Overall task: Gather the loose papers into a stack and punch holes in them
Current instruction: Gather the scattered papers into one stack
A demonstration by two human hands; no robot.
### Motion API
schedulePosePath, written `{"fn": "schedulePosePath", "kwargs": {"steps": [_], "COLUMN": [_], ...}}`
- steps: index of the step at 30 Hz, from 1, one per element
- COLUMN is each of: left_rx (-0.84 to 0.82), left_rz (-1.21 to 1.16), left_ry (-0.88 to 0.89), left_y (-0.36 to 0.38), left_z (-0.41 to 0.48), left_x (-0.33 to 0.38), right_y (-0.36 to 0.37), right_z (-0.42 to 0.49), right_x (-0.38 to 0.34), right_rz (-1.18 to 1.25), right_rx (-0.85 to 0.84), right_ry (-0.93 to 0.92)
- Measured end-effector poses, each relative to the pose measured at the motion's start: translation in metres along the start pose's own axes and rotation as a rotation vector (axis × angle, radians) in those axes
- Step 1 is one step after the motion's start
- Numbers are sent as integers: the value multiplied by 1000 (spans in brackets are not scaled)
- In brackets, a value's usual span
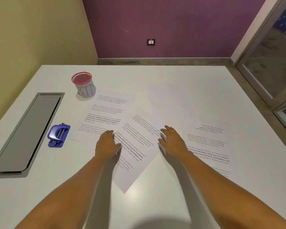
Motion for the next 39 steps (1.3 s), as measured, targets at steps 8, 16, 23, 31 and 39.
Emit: {"fn": "schedulePosePath", "kwargs": {"steps": [8, 16, 23, 31, 39], "left_rx": [8, -10, -81, -114, 44], "left_rz": [113, 141, 86, 277, 320], "left_ry": [-80, -156, -262, -187, -167], "left_y": [-5, -8, -8, -8, -12], "left_z": [18, 28, 39, 39, 22], "left_x": [-13, -14, -16, -7, 2], "right_y": [1, 6, 6, 5, -5], "right_z": [42, 60, 74, 77, 61], "right_x": [6, 1, -15, -21, -11], "right_rz": [-15, -202, -259, -326, -366], "right_rx": [21, 178, 168, 133, 72], "right_ry": [73, 145, 189, 134, 59]}}
Point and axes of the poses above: each hand's wrist, its own z-axis towards the middle knuckle, its own y-axis out of the palm, x = y × z, the point moved 5 cm from there along z, towards the middle knuckle, and after that the axes turned 4 degrees about y, right-handed, at the moved point
